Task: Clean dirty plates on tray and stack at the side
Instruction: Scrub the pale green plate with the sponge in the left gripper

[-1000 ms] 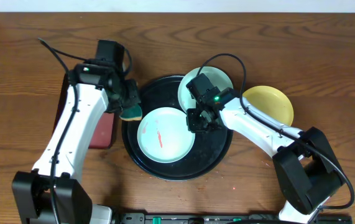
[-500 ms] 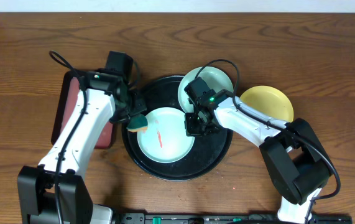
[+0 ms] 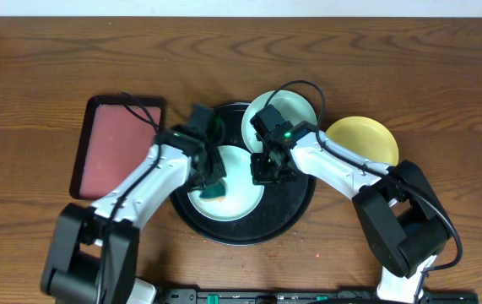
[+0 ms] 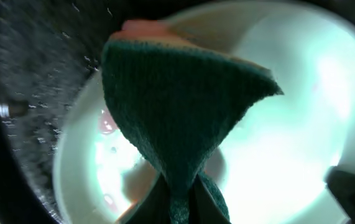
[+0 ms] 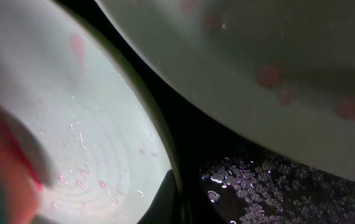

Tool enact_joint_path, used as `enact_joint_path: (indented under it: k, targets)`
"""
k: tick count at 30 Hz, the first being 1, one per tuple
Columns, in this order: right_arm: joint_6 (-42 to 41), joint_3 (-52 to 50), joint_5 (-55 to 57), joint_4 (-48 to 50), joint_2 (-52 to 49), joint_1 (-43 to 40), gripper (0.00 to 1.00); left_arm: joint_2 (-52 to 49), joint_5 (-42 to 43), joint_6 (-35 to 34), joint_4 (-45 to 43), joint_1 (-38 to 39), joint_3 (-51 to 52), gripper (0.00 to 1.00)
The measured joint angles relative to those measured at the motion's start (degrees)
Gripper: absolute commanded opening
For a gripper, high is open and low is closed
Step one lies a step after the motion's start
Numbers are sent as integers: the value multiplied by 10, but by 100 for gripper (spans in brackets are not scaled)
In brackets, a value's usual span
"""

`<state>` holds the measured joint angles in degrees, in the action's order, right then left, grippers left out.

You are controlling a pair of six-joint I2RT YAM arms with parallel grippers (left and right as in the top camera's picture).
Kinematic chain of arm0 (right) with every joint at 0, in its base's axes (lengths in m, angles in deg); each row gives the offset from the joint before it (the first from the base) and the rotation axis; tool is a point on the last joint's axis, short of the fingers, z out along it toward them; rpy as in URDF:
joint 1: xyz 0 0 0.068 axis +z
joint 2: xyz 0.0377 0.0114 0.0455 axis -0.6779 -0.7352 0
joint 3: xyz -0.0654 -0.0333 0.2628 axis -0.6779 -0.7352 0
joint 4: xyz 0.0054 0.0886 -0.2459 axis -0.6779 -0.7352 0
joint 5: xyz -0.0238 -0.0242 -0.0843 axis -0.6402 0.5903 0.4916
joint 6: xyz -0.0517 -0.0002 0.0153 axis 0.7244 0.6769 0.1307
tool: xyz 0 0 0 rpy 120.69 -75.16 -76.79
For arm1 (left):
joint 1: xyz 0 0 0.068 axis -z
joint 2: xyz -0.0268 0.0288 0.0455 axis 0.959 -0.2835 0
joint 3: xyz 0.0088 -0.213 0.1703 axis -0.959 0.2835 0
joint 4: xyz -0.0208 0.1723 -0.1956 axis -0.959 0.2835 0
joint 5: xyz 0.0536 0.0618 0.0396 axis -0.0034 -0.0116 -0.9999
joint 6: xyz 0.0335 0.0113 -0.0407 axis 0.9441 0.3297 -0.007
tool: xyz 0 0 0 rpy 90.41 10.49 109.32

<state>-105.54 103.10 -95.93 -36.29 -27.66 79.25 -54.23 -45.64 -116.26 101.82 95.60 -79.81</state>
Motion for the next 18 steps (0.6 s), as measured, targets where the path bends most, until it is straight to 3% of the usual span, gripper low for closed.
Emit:
enact_joint_path:
  k: [7,14,18]
  targets:
    - [0,0,0,0,0,0,1,-13,26,-13,-17,5,3,7]
    - [0,0,0,0,0,0,1,-21,125,24,-88,7,7,8]
    - [0,0,0,0,0,0,1,-22,114,32,-80,8,7,8]
